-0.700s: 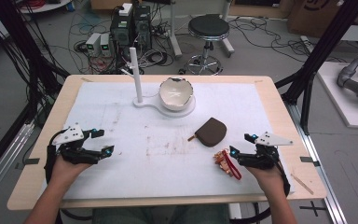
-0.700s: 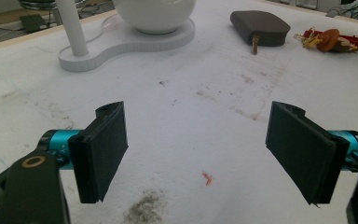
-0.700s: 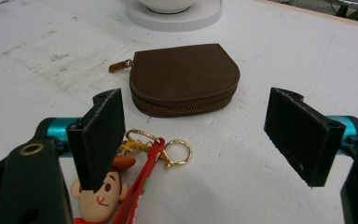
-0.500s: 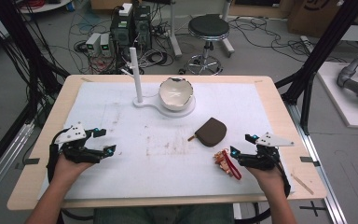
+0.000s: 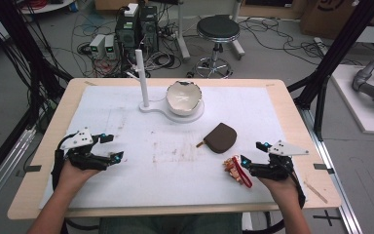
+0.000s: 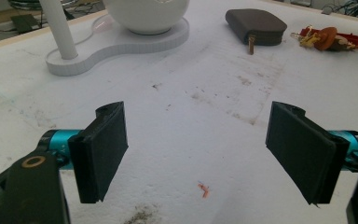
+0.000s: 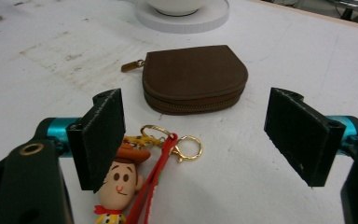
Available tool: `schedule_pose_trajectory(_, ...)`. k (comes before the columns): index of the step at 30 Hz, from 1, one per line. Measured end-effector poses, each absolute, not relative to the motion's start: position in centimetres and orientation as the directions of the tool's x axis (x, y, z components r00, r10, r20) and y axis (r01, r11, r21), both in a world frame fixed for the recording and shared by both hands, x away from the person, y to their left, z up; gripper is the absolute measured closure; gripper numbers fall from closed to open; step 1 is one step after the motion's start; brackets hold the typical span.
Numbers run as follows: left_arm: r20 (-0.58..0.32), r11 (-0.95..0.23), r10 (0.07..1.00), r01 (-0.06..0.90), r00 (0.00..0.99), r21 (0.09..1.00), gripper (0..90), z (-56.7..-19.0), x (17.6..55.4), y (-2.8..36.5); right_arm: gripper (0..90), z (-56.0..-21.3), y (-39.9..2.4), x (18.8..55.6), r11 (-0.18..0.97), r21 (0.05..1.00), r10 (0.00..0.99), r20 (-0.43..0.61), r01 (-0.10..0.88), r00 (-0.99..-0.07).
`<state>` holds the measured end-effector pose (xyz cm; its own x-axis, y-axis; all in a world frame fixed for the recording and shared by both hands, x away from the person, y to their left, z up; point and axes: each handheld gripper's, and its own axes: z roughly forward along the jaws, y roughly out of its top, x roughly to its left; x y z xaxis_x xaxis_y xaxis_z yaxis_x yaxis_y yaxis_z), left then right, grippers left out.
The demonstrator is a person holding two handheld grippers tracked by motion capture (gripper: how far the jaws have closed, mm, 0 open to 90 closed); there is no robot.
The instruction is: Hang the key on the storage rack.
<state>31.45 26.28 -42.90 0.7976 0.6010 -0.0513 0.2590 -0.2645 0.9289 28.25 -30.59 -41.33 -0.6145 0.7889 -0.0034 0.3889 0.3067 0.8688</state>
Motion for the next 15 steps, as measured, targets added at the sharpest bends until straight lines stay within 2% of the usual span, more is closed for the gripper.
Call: schedule_pose_trajectory(15,-0.047,-0.264,0.601,0.254,0.798,0.93,20.6,-42.8,31.7,26.2,20.6,-41.9,-27.8,26.2,0.392,0.842,0.705,-0.016,0.371,-0.709)
